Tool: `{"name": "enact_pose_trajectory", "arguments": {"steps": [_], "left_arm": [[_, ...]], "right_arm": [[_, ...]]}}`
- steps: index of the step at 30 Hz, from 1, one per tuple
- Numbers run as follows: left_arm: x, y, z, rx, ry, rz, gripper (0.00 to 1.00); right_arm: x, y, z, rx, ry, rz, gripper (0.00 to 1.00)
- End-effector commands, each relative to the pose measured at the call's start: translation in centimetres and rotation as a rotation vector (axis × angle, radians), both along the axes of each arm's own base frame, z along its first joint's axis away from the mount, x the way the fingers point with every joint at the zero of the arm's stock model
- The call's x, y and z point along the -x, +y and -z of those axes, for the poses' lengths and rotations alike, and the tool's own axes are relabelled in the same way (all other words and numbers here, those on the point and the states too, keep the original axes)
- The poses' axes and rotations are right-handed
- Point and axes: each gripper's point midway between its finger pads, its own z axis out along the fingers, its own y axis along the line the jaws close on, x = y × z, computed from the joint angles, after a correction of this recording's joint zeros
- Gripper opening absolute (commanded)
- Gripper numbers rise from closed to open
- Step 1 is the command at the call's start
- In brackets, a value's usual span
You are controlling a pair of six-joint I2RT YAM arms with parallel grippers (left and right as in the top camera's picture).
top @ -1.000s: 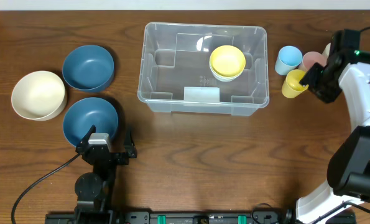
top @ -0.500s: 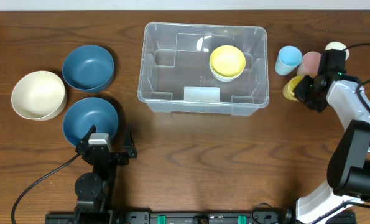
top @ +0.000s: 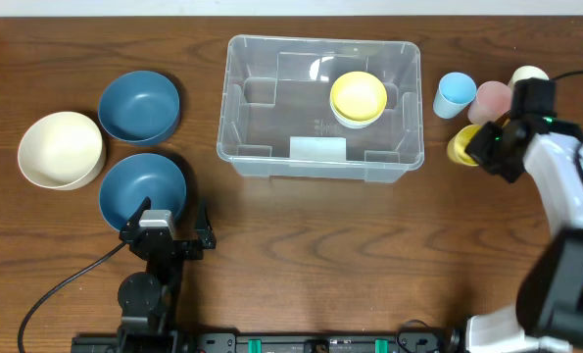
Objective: Pack container
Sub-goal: 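Carry the yellow cup into the bin and release it upright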
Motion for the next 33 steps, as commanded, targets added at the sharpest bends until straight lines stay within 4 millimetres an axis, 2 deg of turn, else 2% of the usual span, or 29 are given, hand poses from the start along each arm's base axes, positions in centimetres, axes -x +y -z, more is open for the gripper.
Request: {"name": "enact_pose_trajectory", "arguments": {"steps": [1, 5, 8, 10, 13, 16, 19, 27, 33], "left_arm": [[0.1, 0.3, 1.7, 0.001, 0.050, -0.014, 0.98], [0.1, 0.3, 1.7, 0.001, 0.050, -0.014, 0.98], [0.1, 0.3, 1.7, 0.001, 0.050, -0.014, 0.98], [0.1, 0.3, 1.7, 0.001, 0.050, -0.014, 0.98], [0.1, 0.3, 1.7, 0.001, 0.050, -0.014, 0.98], [0.1, 0.3, 1.7, 0.001, 0.050, -0.014, 0.98], [0.1, 0.3, 1.7, 0.001, 0.050, -0.014, 0.98], [0.1, 0.3, 1.7, 0.001, 0.050, -0.014, 0.98], [0.1, 0.3, 1.7, 0.001, 0.050, -0.014, 0.98]], "right_arm": [[-0.8, 0.2, -9.7, 0.031, -0.243, -0.015, 0.01], [0.5, 2.5, -18.3, 0.033, -0.470, -0.096, 0.01], [1.3, 5.3, -23.0, 0.030, -0.612, -0.195, 0.01], [1.6, 7.4, -24.7, 0.023, -0.668, -0.254, 0.01], [1.4, 10.8, -25.6, -0.001, -0.704, -0.346, 0.01], [0.4, 13.7, -24.9, -0.014, -0.693, -0.419, 0.01], [-0.8, 15.7, -23.0, -0.015, -0.632, -0.461, 0.01], [-3.9, 18.9, -15.3, -0.043, -0.373, -0.553, 0.01], [-4.3, 21.4, -9.9, -0.071, -0.217, -0.637, 0.01]]}}
